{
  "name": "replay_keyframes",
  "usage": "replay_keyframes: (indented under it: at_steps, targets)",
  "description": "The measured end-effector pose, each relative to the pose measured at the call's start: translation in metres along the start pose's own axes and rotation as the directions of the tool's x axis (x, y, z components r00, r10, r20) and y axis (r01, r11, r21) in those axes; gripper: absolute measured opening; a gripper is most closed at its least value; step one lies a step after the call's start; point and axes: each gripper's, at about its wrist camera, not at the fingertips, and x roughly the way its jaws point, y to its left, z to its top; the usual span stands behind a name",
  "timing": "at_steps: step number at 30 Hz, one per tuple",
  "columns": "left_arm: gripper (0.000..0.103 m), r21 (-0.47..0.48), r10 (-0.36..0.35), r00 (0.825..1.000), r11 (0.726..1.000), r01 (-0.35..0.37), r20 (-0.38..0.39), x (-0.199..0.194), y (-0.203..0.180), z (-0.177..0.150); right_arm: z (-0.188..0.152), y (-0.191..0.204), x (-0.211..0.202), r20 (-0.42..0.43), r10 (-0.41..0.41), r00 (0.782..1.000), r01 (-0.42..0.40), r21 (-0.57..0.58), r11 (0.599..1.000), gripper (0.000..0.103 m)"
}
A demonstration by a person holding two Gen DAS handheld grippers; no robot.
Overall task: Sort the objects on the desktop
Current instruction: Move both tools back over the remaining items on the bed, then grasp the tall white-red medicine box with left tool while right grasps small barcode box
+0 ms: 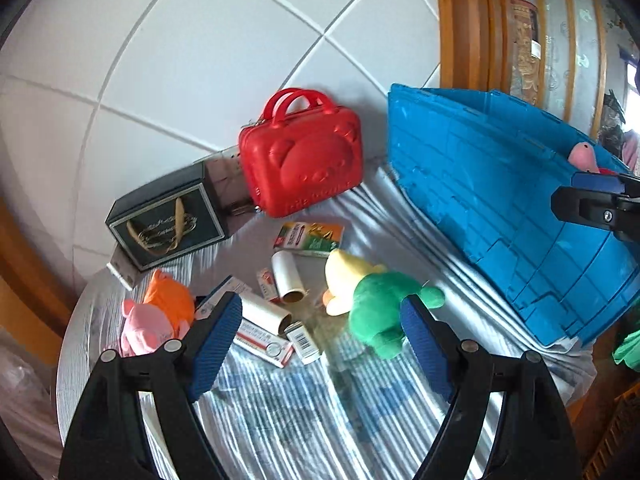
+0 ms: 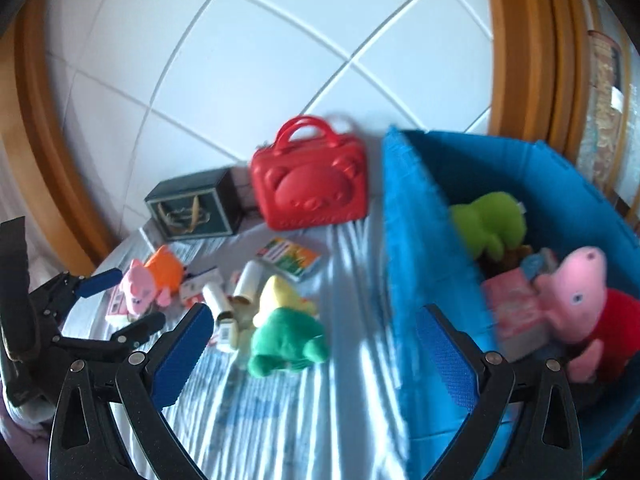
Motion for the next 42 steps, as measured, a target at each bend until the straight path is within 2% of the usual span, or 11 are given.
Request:
replay_keyframes:
  at_steps: [8,15,21,23,26,30,32,35,37,39,42]
  targets:
    - [0.081,-0.222,0.085,0.982,0.968,-0.121,-0.168,0.052,0.087,-0.074,-0.03,0.037,0.084,-0.161,0.009,0.987,-0.007,0.017,1.0,0.103]
    - [0.081,-0.437,0.117,0.951,0.867,-0.238,-0.287,0.114,0.125,-0.112,-0.034,0.056,0.149,-0.229,0.061,0.972,-0.068,-0.023,0.997,0.103]
    - [0.081,-0.477,0.124,0.939,0.835,-0.274,-0.322,0.173,0.125,-0.106,-0.025,0.075,0.199,-0.268,0.168,0.949,-0.178,-0.014,0.984,0.101]
    - [0.081,-0.483,0.116,0.938,0.833,-0.271,-0.326,0.196,0.122,-0.101,-0.022,0.086,0.221,-0.292,0.187,0.938,-0.204,-0.027,0.979,0.079]
    - [0.081,-0.468,0.11,0.926,0.837,-0.282,-0.361,0.231,0.117,-0.096,-0.022,0.097,0.253,-0.335,0.208,0.919,-0.23,-0.026,0.973,0.062]
    - [0.083,-0.455,0.107,0.908,0.838,-0.302,-0.404,0.267,0.113,-0.1,-0.023,0.105,0.281,-0.367,0.216,0.905,-0.244,-0.033,0.969,0.059]
    - [0.083,-0.496,0.08,0.922,0.823,-0.275,-0.378,0.275,0.116,-0.1,-0.025,0.109,0.292,-0.387,0.218,0.896,-0.251,-0.036,0.967,0.059]
    - [0.082,-0.467,0.092,0.907,0.833,-0.297,-0.412,0.29,0.115,-0.101,-0.032,0.114,0.307,-0.413,0.211,0.886,-0.248,-0.038,0.968,0.059]
    - [0.074,-0.432,0.09,0.911,0.859,-0.275,-0.402,0.289,0.109,-0.102,-0.037,0.117,0.314,-0.431,0.206,0.878,-0.246,-0.037,0.969,0.059]
    - [0.035,-0.433,0.075,0.916,0.864,-0.257,-0.395,0.278,0.108,-0.107,-0.044,0.121,0.32,-0.455,0.196,0.869,-0.24,-0.041,0.97,0.059]
    - [0.026,-0.451,0.033,0.923,0.865,-0.218,-0.384,0.256,0.113,-0.127,-0.055,0.127,0.324,-0.485,0.181,0.856,-0.236,-0.053,0.97,0.059]
